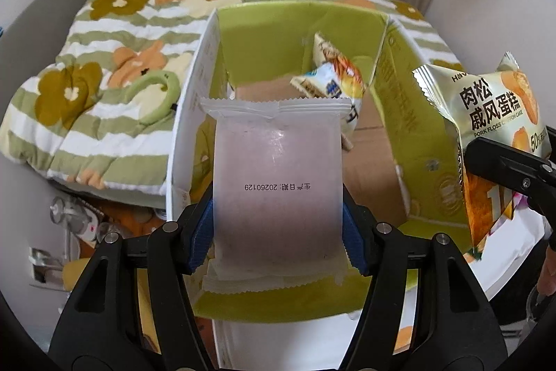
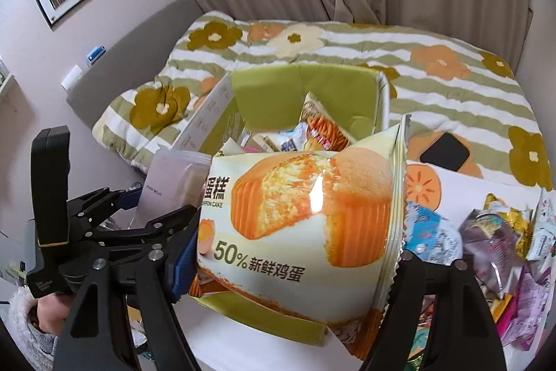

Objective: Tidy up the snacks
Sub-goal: 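Carry both cake packets into the box and open both grippers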

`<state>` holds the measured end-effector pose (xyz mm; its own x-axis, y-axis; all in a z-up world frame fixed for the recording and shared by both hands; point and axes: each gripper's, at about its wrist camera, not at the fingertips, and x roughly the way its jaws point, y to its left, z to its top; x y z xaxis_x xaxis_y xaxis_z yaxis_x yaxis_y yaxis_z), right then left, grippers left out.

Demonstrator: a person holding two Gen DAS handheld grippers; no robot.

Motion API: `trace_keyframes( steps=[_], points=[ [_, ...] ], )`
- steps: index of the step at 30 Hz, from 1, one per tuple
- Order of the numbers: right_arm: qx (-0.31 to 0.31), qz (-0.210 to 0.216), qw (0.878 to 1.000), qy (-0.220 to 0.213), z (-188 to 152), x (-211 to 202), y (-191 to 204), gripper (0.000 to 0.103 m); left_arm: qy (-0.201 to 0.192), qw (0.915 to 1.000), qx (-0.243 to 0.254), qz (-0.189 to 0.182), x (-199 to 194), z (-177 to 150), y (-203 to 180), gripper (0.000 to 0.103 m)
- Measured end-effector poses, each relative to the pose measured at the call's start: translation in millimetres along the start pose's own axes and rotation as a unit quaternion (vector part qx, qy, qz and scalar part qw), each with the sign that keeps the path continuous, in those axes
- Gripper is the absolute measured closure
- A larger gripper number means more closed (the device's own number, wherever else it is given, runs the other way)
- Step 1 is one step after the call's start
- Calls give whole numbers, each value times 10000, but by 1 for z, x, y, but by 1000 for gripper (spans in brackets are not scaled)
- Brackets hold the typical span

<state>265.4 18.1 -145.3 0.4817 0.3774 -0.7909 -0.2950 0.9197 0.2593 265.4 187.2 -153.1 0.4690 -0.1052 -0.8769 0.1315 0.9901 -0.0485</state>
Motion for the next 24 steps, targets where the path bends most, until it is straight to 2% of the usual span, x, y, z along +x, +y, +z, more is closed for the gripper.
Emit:
trace_keyframes(
  steps=[5,7,8,9,13,21,24],
  points=[
    [50,-42,9999,160,3,11,-4,29,318,9995,82,-28,19,-3,-1,41],
    [58,-31,9997,214,3,15,-5,29,346,9993,94,39,21,-5,0,21],
    [52,-27,9997,245,4,17,-5,29,286,9995,99,118,18,-6,0,3],
    [38,-19,9996,279,5,20,-5,29,199,9996,95,163,14,-7,1,0],
    [-52,94,9991,401,3,27,-6,29,144,9996,-5,256,3,-13,6,0],
    [-353,265,9971,625,5,42,4,27,144,9980,-551,260,-10,-31,20,0],
    [-384,335,9965,662,6,48,6,27,103,9977,-573,360,-15,-32,19,0]
  ],
)
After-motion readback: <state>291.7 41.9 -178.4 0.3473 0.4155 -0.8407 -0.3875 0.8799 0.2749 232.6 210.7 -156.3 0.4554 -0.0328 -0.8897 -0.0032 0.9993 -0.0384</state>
